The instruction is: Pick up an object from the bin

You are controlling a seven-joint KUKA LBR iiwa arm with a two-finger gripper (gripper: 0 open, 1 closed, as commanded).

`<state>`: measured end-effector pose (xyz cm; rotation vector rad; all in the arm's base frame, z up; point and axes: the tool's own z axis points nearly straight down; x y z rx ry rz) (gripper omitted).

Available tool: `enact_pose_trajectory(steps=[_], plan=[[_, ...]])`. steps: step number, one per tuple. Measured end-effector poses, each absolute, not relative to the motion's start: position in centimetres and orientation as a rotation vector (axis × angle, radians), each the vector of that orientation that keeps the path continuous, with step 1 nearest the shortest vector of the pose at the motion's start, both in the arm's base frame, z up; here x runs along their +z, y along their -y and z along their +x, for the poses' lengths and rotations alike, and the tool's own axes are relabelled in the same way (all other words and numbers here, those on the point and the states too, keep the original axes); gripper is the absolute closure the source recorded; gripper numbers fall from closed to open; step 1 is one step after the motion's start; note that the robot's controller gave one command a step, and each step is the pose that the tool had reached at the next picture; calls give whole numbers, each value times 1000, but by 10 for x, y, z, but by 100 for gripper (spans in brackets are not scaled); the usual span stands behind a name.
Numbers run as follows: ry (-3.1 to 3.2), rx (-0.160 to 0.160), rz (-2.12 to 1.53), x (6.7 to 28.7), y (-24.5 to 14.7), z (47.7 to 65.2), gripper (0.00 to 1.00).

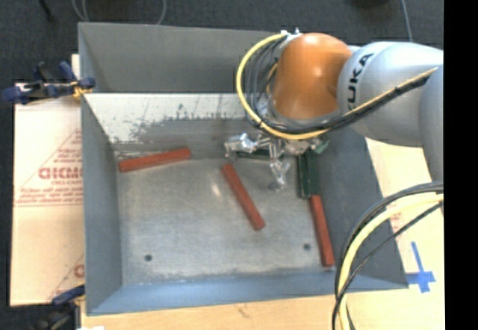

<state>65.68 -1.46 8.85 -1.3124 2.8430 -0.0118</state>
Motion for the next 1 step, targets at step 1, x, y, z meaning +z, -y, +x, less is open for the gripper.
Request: enact_pose_trajectory(steps=[1], plan=[[-2472, -3, -1929, 72, -52, 644, 0]])
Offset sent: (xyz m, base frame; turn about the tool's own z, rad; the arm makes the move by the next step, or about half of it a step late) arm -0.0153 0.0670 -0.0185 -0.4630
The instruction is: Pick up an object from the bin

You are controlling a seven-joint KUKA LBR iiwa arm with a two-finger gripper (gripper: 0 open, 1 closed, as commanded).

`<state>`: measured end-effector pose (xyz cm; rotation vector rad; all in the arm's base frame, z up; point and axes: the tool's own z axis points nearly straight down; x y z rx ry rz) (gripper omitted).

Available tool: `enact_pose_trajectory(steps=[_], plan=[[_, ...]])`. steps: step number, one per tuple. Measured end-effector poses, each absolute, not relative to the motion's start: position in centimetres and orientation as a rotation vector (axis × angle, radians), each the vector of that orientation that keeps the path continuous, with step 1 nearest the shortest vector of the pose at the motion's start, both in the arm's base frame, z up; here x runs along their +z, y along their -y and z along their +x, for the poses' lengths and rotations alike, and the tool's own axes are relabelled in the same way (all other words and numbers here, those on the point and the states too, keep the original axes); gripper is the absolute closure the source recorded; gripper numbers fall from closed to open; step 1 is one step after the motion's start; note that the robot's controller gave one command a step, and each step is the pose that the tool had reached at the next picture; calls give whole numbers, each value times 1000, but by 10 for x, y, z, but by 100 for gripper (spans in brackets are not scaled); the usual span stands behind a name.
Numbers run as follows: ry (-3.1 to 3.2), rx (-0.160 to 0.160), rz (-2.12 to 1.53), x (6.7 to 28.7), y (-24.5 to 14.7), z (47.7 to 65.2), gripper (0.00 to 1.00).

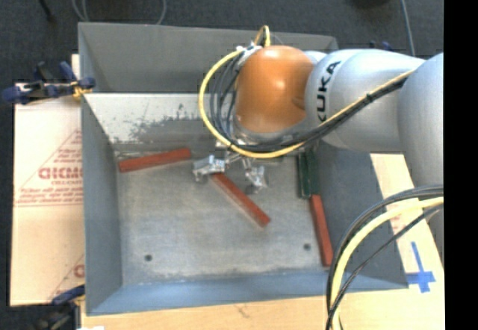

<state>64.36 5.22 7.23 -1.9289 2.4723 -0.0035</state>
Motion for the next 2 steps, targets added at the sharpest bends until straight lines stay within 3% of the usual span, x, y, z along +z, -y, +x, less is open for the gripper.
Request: enact_pose_trajectory(steps=[1, 2], plan=[[-2477, -2, -1922, 73, -52, 644, 100], [-2113, -9, -2314, 254, -63, 624, 100]])
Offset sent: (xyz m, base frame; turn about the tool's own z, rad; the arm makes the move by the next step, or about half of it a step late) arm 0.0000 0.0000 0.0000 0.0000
